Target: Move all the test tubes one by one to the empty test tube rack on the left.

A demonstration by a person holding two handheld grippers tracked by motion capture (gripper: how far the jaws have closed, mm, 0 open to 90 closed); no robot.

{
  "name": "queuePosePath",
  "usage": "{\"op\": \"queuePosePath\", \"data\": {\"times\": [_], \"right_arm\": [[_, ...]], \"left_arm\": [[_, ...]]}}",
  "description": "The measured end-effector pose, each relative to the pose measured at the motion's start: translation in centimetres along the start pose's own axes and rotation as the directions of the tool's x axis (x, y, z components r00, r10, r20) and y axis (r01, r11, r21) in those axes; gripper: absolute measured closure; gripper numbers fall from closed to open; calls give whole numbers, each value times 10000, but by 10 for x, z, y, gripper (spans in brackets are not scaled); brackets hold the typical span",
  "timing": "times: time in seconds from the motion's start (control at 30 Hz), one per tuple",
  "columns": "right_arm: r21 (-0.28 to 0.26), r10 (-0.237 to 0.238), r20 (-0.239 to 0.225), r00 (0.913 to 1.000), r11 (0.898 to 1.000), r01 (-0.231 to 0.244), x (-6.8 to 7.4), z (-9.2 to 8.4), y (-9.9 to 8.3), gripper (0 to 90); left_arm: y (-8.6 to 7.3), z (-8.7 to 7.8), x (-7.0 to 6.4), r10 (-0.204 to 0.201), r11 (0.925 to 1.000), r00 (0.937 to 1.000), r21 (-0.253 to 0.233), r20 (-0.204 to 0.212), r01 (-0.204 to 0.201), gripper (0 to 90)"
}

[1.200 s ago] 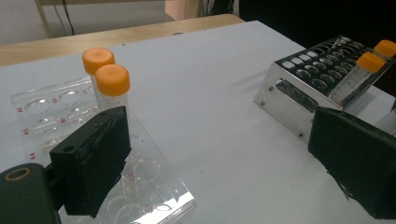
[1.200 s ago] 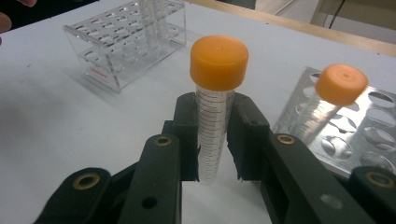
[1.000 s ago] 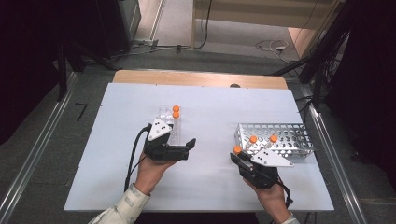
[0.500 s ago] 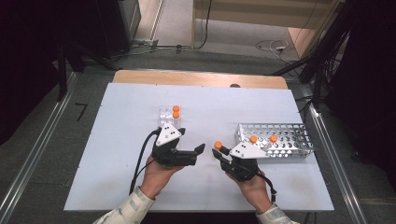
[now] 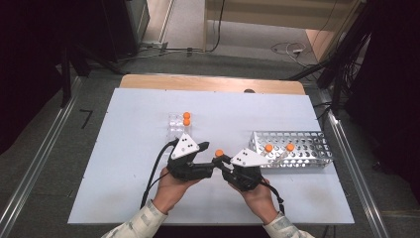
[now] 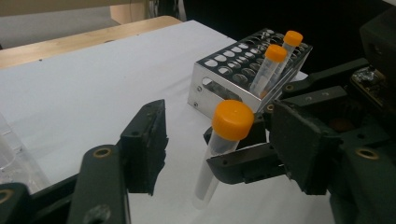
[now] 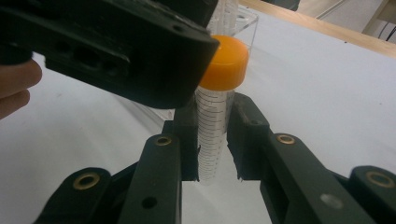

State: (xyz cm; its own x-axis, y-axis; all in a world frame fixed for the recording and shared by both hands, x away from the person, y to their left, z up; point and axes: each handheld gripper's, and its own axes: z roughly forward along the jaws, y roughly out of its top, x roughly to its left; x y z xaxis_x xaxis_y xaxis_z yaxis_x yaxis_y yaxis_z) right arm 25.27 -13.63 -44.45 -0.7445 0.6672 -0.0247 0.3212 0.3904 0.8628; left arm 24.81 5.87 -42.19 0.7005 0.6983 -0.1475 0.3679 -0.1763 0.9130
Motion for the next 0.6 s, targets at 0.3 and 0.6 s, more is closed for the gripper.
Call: {"op": "queuePosePath", "data": {"times": [0.3, 0.6], "right_arm": [[18, -89, -179, 9998, 10000, 90, 6, 4, 3, 721], [41, -131, -216, 9997, 9999, 132, 8, 6, 4, 720]], "left_arm": [[-2, 2, 1, 166, 9997, 9999, 202, 38, -166, 544], [-3, 3, 0, 330, 9991, 9995, 276, -19, -330, 689]]}}
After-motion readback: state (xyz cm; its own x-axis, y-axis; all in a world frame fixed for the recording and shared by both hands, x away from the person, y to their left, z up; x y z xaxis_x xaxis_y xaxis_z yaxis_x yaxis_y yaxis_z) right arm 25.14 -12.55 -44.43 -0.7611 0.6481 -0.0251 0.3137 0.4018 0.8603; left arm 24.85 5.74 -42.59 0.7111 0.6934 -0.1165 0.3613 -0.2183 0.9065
